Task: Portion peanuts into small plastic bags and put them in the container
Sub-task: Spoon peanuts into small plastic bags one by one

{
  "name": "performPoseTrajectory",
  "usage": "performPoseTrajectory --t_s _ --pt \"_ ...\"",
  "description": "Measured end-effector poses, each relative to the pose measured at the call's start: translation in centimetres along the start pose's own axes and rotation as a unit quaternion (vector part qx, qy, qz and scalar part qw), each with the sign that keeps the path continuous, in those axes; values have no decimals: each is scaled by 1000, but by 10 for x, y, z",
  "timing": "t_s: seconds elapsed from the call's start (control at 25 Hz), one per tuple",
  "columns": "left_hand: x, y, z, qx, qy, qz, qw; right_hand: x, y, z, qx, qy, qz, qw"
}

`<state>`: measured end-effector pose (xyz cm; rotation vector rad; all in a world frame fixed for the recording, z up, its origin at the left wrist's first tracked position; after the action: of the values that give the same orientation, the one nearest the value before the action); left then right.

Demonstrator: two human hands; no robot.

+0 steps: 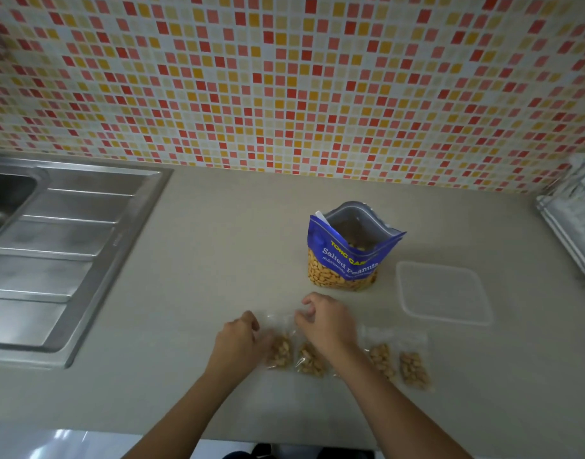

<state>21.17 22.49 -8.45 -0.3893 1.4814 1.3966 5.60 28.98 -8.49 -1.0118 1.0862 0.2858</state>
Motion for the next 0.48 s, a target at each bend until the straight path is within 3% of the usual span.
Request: performPoseTrajectory --t_s 0.24,0.4,0.48 --pt "-43 67 -47 80 104 137 982 -43 -4 -4 0 101 -158 982" --pt "-63 119 -78 132 131 193 964 -89 -23 9 -98 255 -228 934" --pt "-64 134 -88 155 107 187 964 -116 -25 5 -128 343 -212 906"
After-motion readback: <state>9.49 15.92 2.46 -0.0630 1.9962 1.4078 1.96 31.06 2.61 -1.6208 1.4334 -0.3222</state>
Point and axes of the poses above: each hand's wrist, its own z-axis away from the middle knuckle, its own x-axis out of the palm, y = z × x, the point moved 2 cm from there along -z, towards the middle knuckle, and after that the axes turned 3 degrees about y, right-handed, at the moved point
